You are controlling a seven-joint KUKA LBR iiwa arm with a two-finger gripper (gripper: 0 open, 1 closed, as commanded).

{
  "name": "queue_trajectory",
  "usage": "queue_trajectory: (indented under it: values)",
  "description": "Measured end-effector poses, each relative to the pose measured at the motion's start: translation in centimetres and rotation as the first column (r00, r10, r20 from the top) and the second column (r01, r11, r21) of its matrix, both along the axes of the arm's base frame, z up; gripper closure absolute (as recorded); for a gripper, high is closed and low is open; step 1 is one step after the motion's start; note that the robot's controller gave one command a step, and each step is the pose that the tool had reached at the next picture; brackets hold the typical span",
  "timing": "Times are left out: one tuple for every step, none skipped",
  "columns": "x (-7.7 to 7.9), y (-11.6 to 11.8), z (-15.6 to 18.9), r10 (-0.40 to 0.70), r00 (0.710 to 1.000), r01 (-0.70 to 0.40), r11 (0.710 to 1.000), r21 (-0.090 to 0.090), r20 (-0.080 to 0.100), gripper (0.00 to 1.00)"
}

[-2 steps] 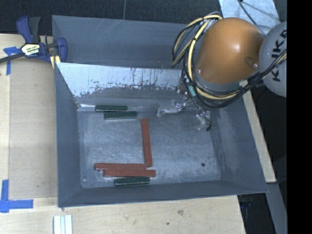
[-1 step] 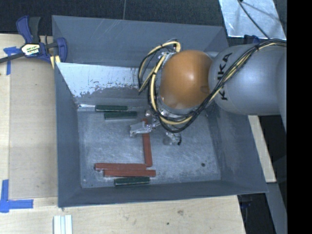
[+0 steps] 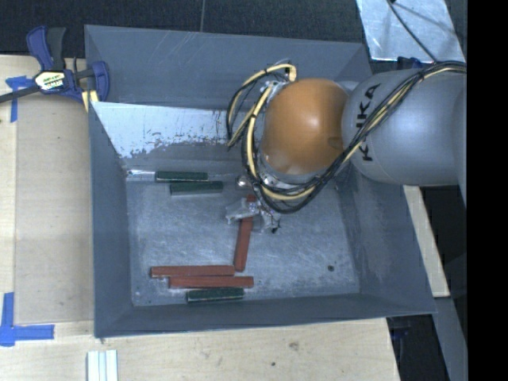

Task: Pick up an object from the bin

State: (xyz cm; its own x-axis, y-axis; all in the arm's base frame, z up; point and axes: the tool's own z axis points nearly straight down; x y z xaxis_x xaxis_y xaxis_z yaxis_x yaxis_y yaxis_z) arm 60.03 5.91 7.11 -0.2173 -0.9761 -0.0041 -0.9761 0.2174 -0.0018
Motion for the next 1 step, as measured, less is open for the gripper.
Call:
queue_trajectory:
  values:
    - [-1.58, -3.87, 13.07, 0.257, 0.966, -0.257, 0.966, -0.004, 0.003, 1.0]
